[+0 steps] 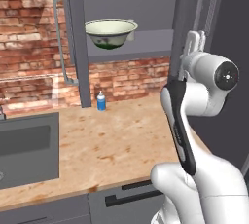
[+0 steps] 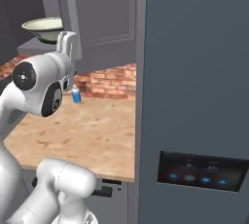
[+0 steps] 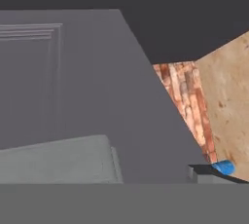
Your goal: Pick the mug and place it in the sink. Pick the bowl and place it in the open cabinet and then close the cabinet.
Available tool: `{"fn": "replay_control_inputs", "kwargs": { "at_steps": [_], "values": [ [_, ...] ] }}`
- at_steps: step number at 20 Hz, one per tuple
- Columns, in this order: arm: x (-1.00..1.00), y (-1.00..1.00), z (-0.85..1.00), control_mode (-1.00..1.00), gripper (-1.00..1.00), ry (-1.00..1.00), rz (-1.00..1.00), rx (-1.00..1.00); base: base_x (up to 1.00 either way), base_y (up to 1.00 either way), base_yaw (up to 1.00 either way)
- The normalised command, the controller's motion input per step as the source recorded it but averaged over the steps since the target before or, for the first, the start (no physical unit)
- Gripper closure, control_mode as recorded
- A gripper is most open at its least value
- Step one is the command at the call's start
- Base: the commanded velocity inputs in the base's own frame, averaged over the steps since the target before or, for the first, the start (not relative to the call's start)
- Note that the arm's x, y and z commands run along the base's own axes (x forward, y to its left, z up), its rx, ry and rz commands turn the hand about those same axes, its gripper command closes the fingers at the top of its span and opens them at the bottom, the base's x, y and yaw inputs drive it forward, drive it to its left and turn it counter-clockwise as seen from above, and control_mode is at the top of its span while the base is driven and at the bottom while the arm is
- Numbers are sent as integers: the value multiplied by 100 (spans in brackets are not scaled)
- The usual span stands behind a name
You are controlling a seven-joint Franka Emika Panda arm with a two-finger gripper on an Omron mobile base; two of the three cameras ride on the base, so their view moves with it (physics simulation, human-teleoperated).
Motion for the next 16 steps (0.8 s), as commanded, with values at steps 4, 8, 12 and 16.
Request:
{"fn": "replay_control_inputs", "kwargs": {
  "at_steps": [4, 8, 12, 16],
  "values": [
    [58, 0, 0, -100, -100, 0, 10, -1, 0, 0, 0],
    [60, 0, 0, -100, -100, 2, 9, 0, 0, 0, 0],
    [61, 0, 2, -100, -100, 9, 3, -3, 0, 0, 0],
    [76, 0, 0, -100, -100, 17, 0, -4, 0, 0, 0]
  ]
}}
